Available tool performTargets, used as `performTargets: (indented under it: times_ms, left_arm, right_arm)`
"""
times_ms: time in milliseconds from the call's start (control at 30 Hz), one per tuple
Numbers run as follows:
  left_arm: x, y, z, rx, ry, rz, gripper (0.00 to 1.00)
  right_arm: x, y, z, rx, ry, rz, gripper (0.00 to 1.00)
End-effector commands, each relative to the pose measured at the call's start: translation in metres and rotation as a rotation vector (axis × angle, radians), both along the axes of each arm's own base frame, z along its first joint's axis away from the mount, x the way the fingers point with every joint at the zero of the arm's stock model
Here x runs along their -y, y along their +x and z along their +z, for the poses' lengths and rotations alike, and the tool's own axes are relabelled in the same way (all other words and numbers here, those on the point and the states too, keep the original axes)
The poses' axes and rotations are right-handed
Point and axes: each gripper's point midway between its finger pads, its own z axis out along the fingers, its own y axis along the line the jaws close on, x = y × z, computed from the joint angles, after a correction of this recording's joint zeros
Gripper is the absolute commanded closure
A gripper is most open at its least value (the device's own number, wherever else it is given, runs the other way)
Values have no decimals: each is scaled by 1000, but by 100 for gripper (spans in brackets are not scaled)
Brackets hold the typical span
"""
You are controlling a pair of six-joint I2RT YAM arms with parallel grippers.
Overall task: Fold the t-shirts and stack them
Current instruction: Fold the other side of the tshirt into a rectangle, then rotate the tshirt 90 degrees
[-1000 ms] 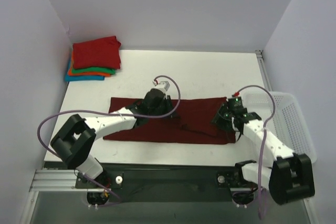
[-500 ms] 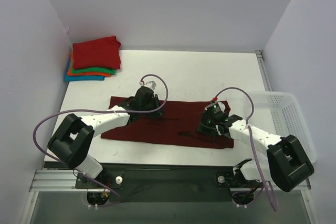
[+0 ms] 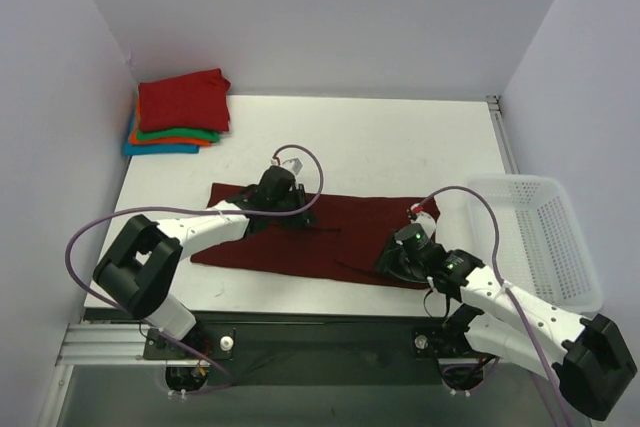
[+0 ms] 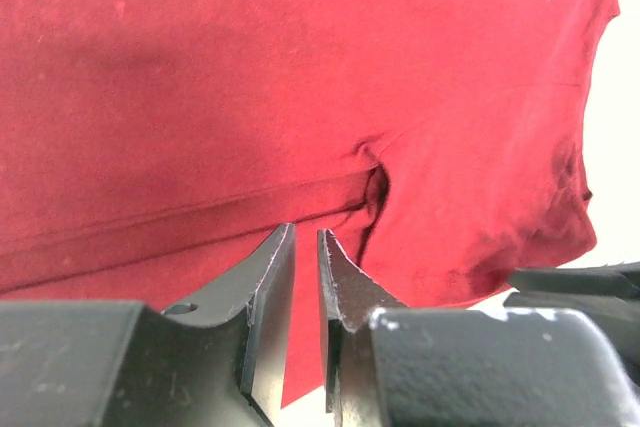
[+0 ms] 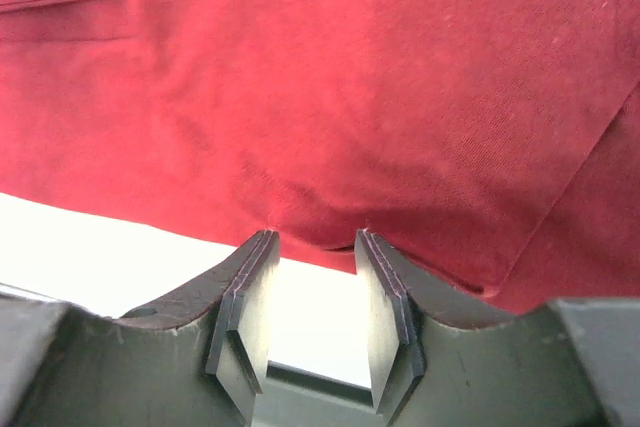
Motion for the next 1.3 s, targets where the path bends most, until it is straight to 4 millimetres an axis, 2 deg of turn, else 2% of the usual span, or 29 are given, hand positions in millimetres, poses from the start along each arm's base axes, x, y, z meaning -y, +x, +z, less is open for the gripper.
performTargets:
  times_ms: [0,33,67,133,200,333,500,633,767,833,867,900,933,967,1000,1033,1067,1100,1133,1167,1200,1233,1267]
  left_arm:
    - [-7,4,17,33,22,16,74]
    - [-12,3,23,41,20,32,74]
    - [-18,-2,18,21,34,44,75]
    - [-26,-6,21,22,39,62,74]
    - [-36,-15,13,-4,73,71,75]
    - [-51,-30,0,-32,108,87,80]
    - [-65,-40,-21,-47,157,108,85]
    - [-79,-55,-48,-91,217,122,87]
    - [-78,-65,-58,-112,211,115,89]
    - [-73,-72,-60,-117,213,97,89]
    - [-72,-72,-59,-115,220,100,89]
    - [-69,-75,-59,-118,221,94,89]
    - [-63,-80,-59,-125,217,86,89]
    - [-59,-83,-58,-131,212,77,89]
    - [-53,-84,-57,-133,207,74,89]
    - [-45,-90,-56,-143,196,66,89]
    - [-37,-91,-55,-142,174,56,89]
    - [-26,-88,-49,-131,146,46,89]
    - [-18,-89,-53,-152,139,48,89]
    - [-2,-87,-49,-153,102,26,89]
    - [8,-82,-48,-153,82,22,89]
    - [31,-74,-45,-175,42,3,89]
    - [49,-69,-39,-180,-10,-26,89]
  right_arm:
    - [12,-6,3,14,-23,-55,63]
    - [12,-6,5,25,-19,-60,63]
    - [15,-6,6,32,-26,-77,63]
    - [18,1,16,61,-36,-100,63]
    - [25,5,19,71,-72,-138,63]
    - [27,17,24,80,-111,-177,63]
    - [47,25,1,11,-198,-290,63]
    - [49,27,-19,-30,-192,-329,64]
    - [54,38,-33,-80,-200,-354,64]
    - [56,49,-33,-92,-196,-355,64]
    - [62,58,-38,-109,-206,-383,64]
    - [60,63,-38,-122,-196,-375,64]
    - [55,79,-31,-110,-182,-367,64]
    - [61,84,-42,-160,-203,-382,64]
    - [50,106,-32,-147,-165,-367,64]
    - [46,118,-31,-155,-153,-357,64]
    - [48,124,-48,-221,-180,-324,64]
    - [44,139,-46,-237,-176,-312,64]
    - [22,176,-25,-207,-101,-272,64]
    - [18,184,-41,-275,-129,-228,64]
    - [11,198,-40,-295,-121,-199,64]
    - [0,209,-37,-325,-100,-161,64]
    - [-14,243,-27,-307,-98,-110,64]
